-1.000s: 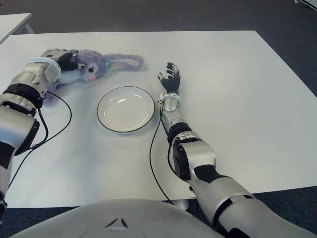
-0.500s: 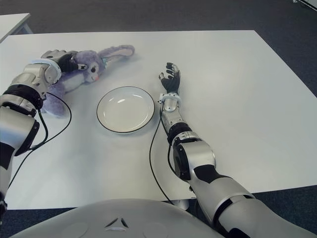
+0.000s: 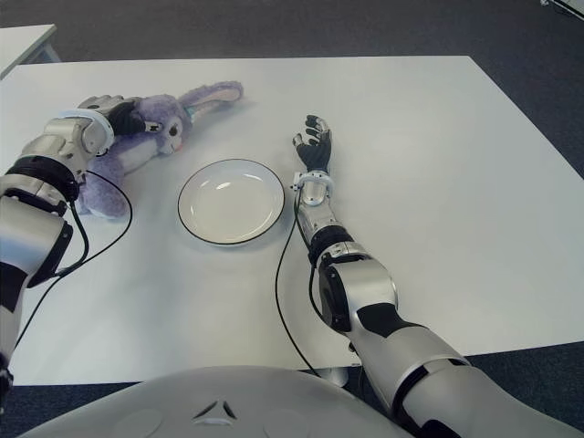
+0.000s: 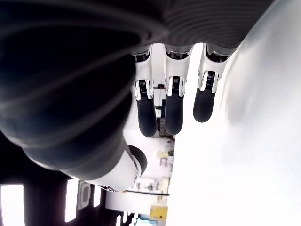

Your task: Put the doll into the plate.

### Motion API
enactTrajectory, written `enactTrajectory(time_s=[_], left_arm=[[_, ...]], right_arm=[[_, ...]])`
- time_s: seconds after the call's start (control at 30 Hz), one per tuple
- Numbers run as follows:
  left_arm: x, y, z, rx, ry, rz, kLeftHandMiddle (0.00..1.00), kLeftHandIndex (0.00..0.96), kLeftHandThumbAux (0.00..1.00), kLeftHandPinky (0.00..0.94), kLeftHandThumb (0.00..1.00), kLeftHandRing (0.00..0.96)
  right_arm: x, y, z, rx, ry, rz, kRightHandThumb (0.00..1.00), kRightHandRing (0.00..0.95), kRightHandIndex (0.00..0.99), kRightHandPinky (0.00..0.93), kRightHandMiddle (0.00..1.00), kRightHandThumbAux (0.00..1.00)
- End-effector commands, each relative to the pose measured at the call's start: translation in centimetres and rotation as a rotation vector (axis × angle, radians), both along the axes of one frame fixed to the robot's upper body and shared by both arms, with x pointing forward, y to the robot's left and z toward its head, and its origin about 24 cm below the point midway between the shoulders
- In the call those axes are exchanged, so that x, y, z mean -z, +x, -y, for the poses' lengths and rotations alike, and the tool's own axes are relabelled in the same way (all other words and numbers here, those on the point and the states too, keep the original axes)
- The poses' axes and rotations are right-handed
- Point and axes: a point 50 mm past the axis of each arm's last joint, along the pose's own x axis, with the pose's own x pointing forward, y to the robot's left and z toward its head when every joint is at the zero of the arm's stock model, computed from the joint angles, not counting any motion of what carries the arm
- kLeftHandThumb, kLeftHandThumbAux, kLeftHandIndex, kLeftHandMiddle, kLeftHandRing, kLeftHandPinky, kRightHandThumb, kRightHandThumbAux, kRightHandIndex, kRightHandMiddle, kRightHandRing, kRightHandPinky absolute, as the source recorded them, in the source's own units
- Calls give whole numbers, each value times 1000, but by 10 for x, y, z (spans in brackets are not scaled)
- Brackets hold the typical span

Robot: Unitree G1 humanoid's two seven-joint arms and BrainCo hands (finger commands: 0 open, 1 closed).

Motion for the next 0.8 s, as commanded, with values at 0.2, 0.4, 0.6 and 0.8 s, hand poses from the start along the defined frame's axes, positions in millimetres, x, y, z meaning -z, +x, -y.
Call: enactTrajectory(time_s=[0.2, 0.4, 0.6, 0.8], left_arm=[[89, -42, 1, -36, -38, -385, 655, 0, 251, 760, 273, 718], [92, -43, 3, -39, -45, -388, 685, 0, 248, 765, 260, 734], [97, -45, 6, -44, -48, -381, 734, 0, 245, 809, 240, 769], [104, -47, 9, -55, -57, -364, 771, 0, 254, 840, 230, 797]], right_arm=[[111, -84, -5, 29, 43, -477, 536, 225, 215, 214, 246, 909], [111, -84, -5, 31, 49, -476, 535, 225, 212, 212, 245, 910], [111, -84, -4, 32, 49, -478, 530, 222, 211, 206, 242, 907], [111, -83, -4, 42, 51, -477, 538, 221, 215, 203, 246, 911]])
